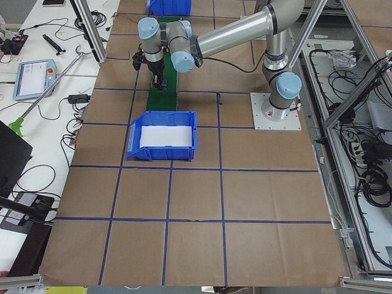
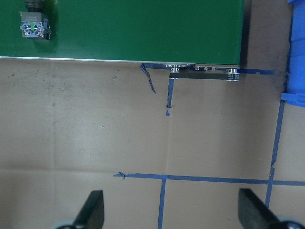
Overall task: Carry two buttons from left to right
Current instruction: 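Place the red button on the conveyor while the right gripper lowers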
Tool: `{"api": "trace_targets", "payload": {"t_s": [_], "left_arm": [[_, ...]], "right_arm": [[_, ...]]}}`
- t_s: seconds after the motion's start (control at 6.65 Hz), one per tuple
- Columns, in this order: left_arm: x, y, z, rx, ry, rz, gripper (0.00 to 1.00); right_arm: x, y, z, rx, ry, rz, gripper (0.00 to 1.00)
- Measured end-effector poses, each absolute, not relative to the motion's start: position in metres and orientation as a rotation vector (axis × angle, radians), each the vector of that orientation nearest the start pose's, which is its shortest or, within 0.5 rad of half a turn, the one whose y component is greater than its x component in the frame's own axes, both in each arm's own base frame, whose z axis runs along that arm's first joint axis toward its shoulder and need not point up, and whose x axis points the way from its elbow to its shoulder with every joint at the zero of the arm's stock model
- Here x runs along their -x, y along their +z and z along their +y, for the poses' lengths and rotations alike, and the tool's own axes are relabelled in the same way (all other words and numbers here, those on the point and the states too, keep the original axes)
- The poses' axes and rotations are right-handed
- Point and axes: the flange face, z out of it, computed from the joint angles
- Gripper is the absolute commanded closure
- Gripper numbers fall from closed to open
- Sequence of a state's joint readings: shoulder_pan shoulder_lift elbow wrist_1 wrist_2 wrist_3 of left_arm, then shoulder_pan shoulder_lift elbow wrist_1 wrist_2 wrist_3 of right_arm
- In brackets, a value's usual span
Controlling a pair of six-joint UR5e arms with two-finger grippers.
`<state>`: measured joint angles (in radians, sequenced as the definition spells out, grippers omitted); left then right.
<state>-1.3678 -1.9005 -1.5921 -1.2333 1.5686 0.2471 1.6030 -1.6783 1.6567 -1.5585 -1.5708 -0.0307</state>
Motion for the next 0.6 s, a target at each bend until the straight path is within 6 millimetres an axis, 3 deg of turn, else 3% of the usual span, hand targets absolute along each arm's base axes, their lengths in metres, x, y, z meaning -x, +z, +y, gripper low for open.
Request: {"api": "trace_targets", "payload": {"t_s": [0.3, 0.6], "left_arm": [[0.009, 0.291, -0.619, -0.07, -0.033, 3.14, 1.0], [0.009, 0.267, -0.622, -0.044, -0.039, 3.145, 1.0]], "right_arm": [[-0.148, 0.495, -0.443, 0.099, -0.015, 3.14, 0.0], [-0.147, 0.493, -0.443, 0.096, -0.009, 3.14, 0.0]]}}
